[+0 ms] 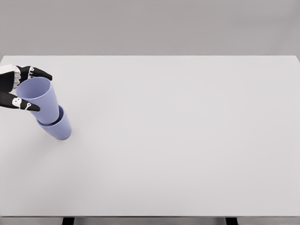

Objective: Place the right cup on the left cup with left arm

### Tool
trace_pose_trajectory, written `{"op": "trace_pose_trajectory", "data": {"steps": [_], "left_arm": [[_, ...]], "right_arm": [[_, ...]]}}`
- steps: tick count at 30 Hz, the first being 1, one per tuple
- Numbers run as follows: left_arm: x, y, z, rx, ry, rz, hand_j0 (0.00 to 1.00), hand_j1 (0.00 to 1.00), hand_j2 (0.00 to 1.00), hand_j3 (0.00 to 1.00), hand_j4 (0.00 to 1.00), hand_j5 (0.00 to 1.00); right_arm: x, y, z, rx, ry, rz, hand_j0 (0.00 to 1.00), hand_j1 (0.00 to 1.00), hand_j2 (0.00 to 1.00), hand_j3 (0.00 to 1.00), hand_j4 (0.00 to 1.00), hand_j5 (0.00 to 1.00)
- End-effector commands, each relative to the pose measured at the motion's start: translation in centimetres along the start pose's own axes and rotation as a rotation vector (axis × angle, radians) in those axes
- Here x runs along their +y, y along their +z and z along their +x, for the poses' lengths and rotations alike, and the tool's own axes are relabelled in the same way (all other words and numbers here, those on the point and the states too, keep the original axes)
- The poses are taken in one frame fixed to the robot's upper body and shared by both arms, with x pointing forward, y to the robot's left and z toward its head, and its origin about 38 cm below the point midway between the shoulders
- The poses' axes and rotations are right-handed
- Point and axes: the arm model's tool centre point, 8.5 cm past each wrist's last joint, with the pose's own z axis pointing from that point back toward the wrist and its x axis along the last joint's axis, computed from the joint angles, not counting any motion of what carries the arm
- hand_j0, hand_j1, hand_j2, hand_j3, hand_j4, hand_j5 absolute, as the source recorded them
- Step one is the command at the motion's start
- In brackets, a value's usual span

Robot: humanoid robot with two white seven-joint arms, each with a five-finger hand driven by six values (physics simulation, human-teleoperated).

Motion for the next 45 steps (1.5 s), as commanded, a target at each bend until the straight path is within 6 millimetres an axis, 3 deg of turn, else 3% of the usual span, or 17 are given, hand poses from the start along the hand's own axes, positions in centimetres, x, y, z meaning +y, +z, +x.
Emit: {"op": "trace_pose_trajectory", "data": {"steps": [1, 45], "left_arm": [[0.0, 0.0, 0.1, -0.003, 0.002, 0.001, 0.71, 0.71, 0.71, 0.71, 0.71, 0.71], [0.0, -0.8, -1.3, 0.004, 0.029, 0.013, 0.71, 0.71, 0.71, 0.71, 0.71, 0.71]], "right_arm": [[0.0, 0.0, 0.0, 0.0, 0.0, 0.0, 1.0, 1.0, 1.0, 1.0, 1.0, 1.0], [0.0, 0.0, 0.0, 0.0, 0.0, 0.0, 1.0, 1.0, 1.0, 1.0, 1.0, 1.0]]}}
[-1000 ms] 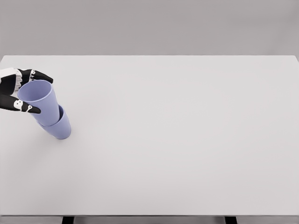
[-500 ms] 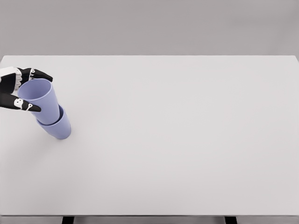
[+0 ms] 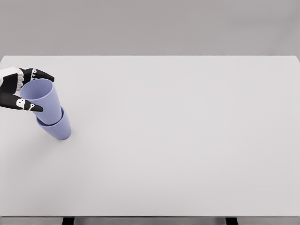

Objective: Place the right cup on the left cup with left arm

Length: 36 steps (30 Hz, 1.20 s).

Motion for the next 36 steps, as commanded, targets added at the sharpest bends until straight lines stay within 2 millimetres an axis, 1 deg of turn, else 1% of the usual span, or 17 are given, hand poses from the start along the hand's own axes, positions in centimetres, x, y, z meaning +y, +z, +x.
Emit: {"op": "trace_pose_trajectory", "data": {"steps": [1, 6, 9, 17, 20, 22, 29, 31, 36], "left_arm": [[0.23, 0.1, -0.11, 0.003, 0.003, 0.007, 0.71, 0.71, 0.71, 0.71, 0.71, 0.71], [0.42, 0.13, -0.36, 0.009, 0.007, 0.013, 0.71, 0.71, 0.71, 0.71, 0.71, 0.71], [0.14, -0.25, -0.44, 0.001, 0.015, 0.005, 0.72, 0.72, 0.72, 0.72, 0.72, 0.72], [0.11, -0.25, -0.64, 0.006, 0.011, 0.007, 0.8, 0.8, 0.8, 0.8, 0.8, 0.8], [0.16, -0.22, -0.68, 0.007, 0.011, 0.009, 0.81, 0.81, 0.81, 0.81, 0.81, 0.81], [0.12, -0.24, -0.65, 0.006, 0.011, 0.008, 0.84, 0.84, 0.84, 0.84, 0.84, 0.84], [0.09, -0.24, -0.69, 0.006, 0.011, 0.007, 0.86, 0.86, 0.86, 0.86, 0.86, 0.86], [0.12, -0.23, -0.65, 0.005, 0.011, 0.008, 0.9, 0.9, 0.9, 0.9, 0.9, 0.9], [0.1, -0.21, -0.6, 0.005, 0.009, 0.007, 0.9, 0.9, 0.9, 0.9, 0.9, 0.9]], "right_arm": [[-0.01, 0.0, 0.0, 0.0, 0.0, 0.0, 1.0, 1.0, 1.0, 1.0, 1.0, 1.0], [-0.01, 0.0, 0.0, 0.0, 0.0, 0.0, 1.0, 1.0, 1.0, 1.0, 1.0, 1.0], [-0.01, 0.0, 0.0, 0.0, 0.0, 0.0, 1.0, 1.0, 1.0, 1.0, 1.0, 1.0], [-0.01, 0.0, 0.0, 0.0, 0.0, 0.0, 1.0, 1.0, 1.0, 1.0, 1.0, 1.0], [-0.01, -0.01, 0.09, -0.001, 0.0, 0.0, 1.0, 1.0, 1.0, 1.0, 1.0, 1.0], [-0.01, 0.0, 0.0, 0.0, 0.0, 0.0, 1.0, 1.0, 1.0, 1.0, 1.0, 1.0], [-0.01, 0.0, 0.0, 0.0, 0.0, 0.0, 1.0, 1.0, 1.0, 1.0, 1.0, 1.0], [-0.01, 0.0, 0.0, 0.0, 0.0, 0.0, 1.0, 1.0, 1.0, 1.0, 1.0, 1.0], [-0.01, 0.0, 0.0, 0.0, 0.0, 0.0, 1.0, 1.0, 1.0, 1.0, 1.0, 1.0]]}}
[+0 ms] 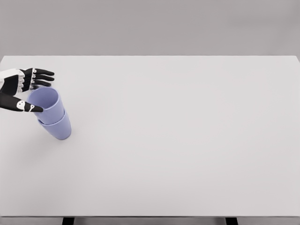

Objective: Place the right cup on the left cup with left arm

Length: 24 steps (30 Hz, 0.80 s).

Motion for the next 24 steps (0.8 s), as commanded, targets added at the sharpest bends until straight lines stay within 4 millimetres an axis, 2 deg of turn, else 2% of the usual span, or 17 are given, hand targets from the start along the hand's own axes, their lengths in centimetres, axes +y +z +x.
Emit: {"op": "trace_pose_trajectory", "data": {"steps": [1, 12, 17, 19, 24], "left_arm": [[0.0, 0.1, 0.1, -0.003, 0.001, 0.0, 0.9, 0.9, 0.9, 0.9, 0.9, 0.9], [-0.1, 0.0, 0.4, -0.008, -0.005, -0.005, 0.9, 0.9, 0.9, 0.9, 0.9, 0.9], [0.1, 0.2, 0.6, -0.008, -0.009, 0.0, 0.94, 0.94, 0.94, 0.94, 0.94, 0.94], [0.4, 0.5, 1.4, -0.025, -0.025, 0.009, 1.0, 1.0, 1.0, 1.0, 1.0, 1.0], [0.6, 0.9, 3.7, -0.078, -0.062, 0.019, 1.0, 1.0, 1.0, 1.0, 1.0, 1.0]], "right_arm": [[0.0, 0.0, 0.1, -0.001, 0.0, 0.0, 1.0, 1.0, 1.0, 1.0, 1.0, 1.0], [0.0, 0.0, 0.0, 0.0, 0.0, 0.0, 1.0, 1.0, 1.0, 1.0, 1.0, 1.0], [0.0, 0.0, 0.0, 0.0, 0.0, 0.0, 1.0, 1.0, 1.0, 1.0, 1.0, 1.0], [0.0, 0.0, 0.0, 0.0, 0.0, 0.0, 1.0, 1.0, 1.0, 1.0, 1.0, 1.0], [0.0, 0.0, 0.0, 0.0, 0.0, 0.0, 1.0, 1.0, 1.0, 1.0, 1.0, 1.0]]}}
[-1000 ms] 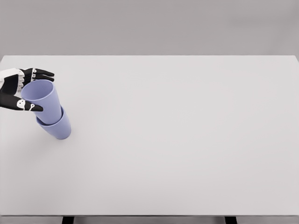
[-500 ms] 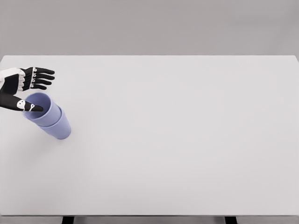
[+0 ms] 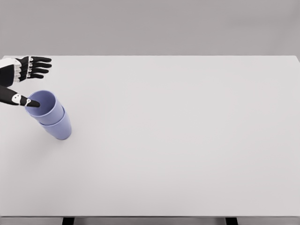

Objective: Place the right cup on the left cup with left arm

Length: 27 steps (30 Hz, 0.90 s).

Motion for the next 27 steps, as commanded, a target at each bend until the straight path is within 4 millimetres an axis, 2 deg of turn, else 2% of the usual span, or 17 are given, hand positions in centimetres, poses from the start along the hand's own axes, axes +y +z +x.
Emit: {"op": "trace_pose_trajectory", "data": {"steps": [1, 6, 11, 13, 19, 22, 27], "left_arm": [[0.4, 0.3, 1.3, -0.031, -0.018, 0.01, 1.0, 1.0, 1.0, 1.0, 1.0, 1.0], [0.2, 0.1, 2.1, -0.118, -0.043, 0.008, 1.0, 1.0, 1.0, 1.0, 1.0, 1.0], [-1.0, 0.7, 3.4, -0.361, -0.14, -0.036, 1.0, 1.0, 1.0, 1.0, 1.0, 1.0], [-1.3, 0.8, 3.6, -0.37, -0.157, -0.072, 1.0, 1.0, 1.0, 1.0, 1.0, 1.0], [-2.3, 0.0, 3.1, -0.399, -0.134, -0.106, 1.0, 1.0, 1.0, 1.0, 1.0, 1.0], [-3.2, 0.0, 3.0, -0.51, -0.149, -0.113, 1.0, 1.0, 1.0, 1.0, 1.0, 1.0], [-4.5, -0.2, 1.6, -0.488, -0.206, -0.141, 1.0, 1.0, 1.0, 1.0, 1.0, 1.0]], "right_arm": [[0.0, 0.0, 0.0, 0.0, 0.0, 0.0, 1.0, 1.0, 1.0, 1.0, 1.0, 1.0], [0.0, 0.0, 0.0, 0.0, 0.0, 0.0, 1.0, 1.0, 1.0, 1.0, 1.0, 1.0], [0.0, 0.0, 0.0, 0.0, 0.0, -0.002, 1.0, 1.0, 1.0, 1.0, 1.0, 1.0], [0.0, 0.0, 0.0, -0.001, 0.0, 0.0, 1.0, 1.0, 1.0, 1.0, 1.0, 1.0], [0.0, 0.0, 0.0, 0.0, 0.0, 0.0, 1.0, 1.0, 1.0, 1.0, 1.0, 1.0], [0.0, 0.0, 0.0, 0.0, 0.0, 0.0, 1.0, 1.0, 1.0, 1.0, 1.0, 1.0], [0.0, 0.0, 0.0, 0.0, 0.0, 0.0, 1.0, 1.0, 1.0, 1.0, 1.0, 1.0]]}}
